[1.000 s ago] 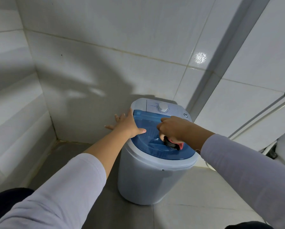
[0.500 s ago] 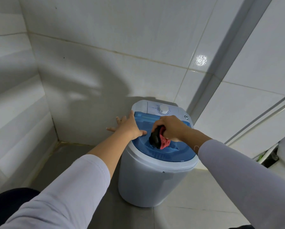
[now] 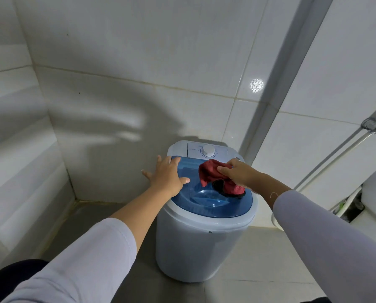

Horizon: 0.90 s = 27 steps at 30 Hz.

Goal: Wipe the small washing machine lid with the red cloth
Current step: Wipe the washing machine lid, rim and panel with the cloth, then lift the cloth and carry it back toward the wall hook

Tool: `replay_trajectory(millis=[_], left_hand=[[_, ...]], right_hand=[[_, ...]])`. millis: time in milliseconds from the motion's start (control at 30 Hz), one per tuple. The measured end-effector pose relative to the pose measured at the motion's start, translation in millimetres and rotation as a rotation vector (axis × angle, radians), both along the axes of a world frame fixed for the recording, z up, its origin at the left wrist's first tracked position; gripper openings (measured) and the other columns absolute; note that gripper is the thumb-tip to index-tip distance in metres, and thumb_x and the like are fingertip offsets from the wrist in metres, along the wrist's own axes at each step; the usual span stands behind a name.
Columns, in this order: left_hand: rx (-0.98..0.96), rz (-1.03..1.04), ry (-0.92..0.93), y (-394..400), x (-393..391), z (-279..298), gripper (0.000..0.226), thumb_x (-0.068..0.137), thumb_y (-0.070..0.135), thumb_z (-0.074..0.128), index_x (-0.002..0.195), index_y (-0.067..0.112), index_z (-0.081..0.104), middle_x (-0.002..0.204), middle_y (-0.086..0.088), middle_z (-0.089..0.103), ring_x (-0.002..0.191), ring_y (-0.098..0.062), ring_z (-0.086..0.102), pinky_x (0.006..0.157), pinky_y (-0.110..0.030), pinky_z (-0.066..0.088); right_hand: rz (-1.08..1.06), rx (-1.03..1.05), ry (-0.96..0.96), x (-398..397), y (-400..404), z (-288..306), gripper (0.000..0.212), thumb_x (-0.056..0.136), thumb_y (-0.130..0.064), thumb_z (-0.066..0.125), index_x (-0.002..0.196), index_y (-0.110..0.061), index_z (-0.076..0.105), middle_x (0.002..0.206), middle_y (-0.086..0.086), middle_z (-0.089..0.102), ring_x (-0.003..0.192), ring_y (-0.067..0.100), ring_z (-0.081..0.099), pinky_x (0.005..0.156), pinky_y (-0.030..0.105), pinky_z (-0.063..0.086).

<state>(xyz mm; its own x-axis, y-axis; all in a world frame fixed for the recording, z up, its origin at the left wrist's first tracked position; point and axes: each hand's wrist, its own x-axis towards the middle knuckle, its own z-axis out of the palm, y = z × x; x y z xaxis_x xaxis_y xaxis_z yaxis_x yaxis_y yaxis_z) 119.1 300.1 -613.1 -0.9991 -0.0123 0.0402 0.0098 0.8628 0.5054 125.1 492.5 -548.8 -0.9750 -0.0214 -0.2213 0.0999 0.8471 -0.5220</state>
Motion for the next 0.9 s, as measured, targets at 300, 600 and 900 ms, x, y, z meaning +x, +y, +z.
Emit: replay_trajectory(millis=[300, 600, 900], left_hand=[[0.184, -0.149, 0.164, 18.8, -2.2, 24.5, 0.037, 0.087, 0.05, 0.061, 0.116, 0.027, 0.065, 0.149, 0.011, 0.038, 0.146, -0.016, 0.023, 0.111, -0.067, 0.012], [0.3, -0.165, 0.19, 21.1, -10.0, 63.1, 0.012, 0.088, 0.043, 0.062, 0.091, 0.032, 0.067, 0.095, 0.015, 0.065, 0.107, -0.016, 0.058, 0.106, -0.054, 0.034], [0.256, -0.065, 0.189, 13.0, 5.1, 131.6, 0.031, 0.091, 0.04, 0.059, 0.103, 0.014, 0.071, 0.097, 0.001, 0.066, 0.096, -0.017, 0.059, 0.085, -0.029, 0.047]], right_hand=[[0.026, -0.152, 0.03, -1.5, 1.7, -1.0, 0.036, 0.098, -0.042, 0.037, 0.104, -0.016, 0.061, 0.108, 0.009, 0.061, 0.102, 0.028, 0.057, 0.094, 0.038, 0.044], [0.007, -0.253, 0.092, 2.5, 9.2, 30.0, 0.036, 0.097, -0.032, 0.046, 0.117, -0.008, 0.063, 0.116, 0.014, 0.063, 0.105, 0.029, 0.06, 0.094, 0.039, 0.049], [0.11, -0.32, 0.464, 18.2, 2.3, 68.3, 0.015, 0.083, -0.017, 0.066, 0.098, -0.014, 0.066, 0.088, -0.002, 0.064, 0.077, 0.012, 0.057, 0.062, 0.02, 0.045]])
